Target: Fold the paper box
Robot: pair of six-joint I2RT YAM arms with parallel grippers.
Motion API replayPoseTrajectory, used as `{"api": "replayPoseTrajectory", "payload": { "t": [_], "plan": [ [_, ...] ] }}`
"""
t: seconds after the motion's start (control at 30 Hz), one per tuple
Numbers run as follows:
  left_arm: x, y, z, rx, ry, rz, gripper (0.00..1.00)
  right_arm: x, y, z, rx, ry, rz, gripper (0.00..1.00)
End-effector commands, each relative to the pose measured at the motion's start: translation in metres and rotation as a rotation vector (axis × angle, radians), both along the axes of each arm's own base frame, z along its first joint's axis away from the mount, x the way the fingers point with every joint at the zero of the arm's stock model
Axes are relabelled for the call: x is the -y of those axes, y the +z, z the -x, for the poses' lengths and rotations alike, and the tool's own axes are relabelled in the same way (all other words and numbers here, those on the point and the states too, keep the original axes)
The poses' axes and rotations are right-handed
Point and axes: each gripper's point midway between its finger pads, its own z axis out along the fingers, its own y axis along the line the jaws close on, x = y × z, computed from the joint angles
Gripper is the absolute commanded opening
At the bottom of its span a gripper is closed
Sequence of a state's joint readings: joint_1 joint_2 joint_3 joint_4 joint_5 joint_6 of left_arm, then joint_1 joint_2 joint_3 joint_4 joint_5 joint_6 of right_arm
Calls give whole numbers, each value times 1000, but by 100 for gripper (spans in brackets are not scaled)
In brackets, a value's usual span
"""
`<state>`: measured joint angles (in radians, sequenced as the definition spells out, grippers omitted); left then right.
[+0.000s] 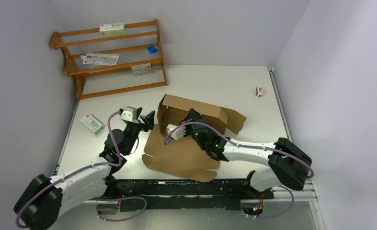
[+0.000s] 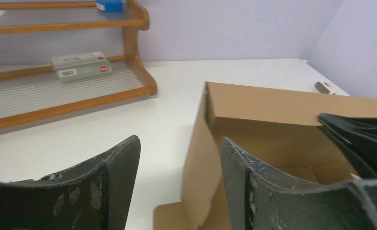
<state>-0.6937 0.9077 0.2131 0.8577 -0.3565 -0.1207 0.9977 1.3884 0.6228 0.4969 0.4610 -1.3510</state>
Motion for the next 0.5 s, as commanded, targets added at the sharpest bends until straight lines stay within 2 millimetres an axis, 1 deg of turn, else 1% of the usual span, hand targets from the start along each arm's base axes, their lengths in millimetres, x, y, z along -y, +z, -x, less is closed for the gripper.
{"api": "replayPoseTrajectory", "payload": {
  "t": [0.0,0.07,0.13,0.17,0.23,0.3,0.47],
  "plan": [
    [-4,0,-13,-38,-60,-19,65,-3,-25,5,-81,30,43,0],
    [-8,-8,-24,-72,-74,-29,65,-4,-26,6,-83,31,46,0],
    [-9,-21,-32,-115,-94,-32,65,-4,-24,5,-82,31,47,0],
    [-14,-26,-38,-134,-76,-29,65,-4,-24,6,-84,31,48,0],
    [-17,-42,-47,-199,-61,-31,66,-3,-22,6,-84,31,47,0],
    [-13,-52,-53,-233,-83,-55,67,-4,-20,6,-84,35,46,0],
    [9,-70,-57,-269,-202,-102,69,-5,-19,6,-86,39,47,0]
  ]
}}
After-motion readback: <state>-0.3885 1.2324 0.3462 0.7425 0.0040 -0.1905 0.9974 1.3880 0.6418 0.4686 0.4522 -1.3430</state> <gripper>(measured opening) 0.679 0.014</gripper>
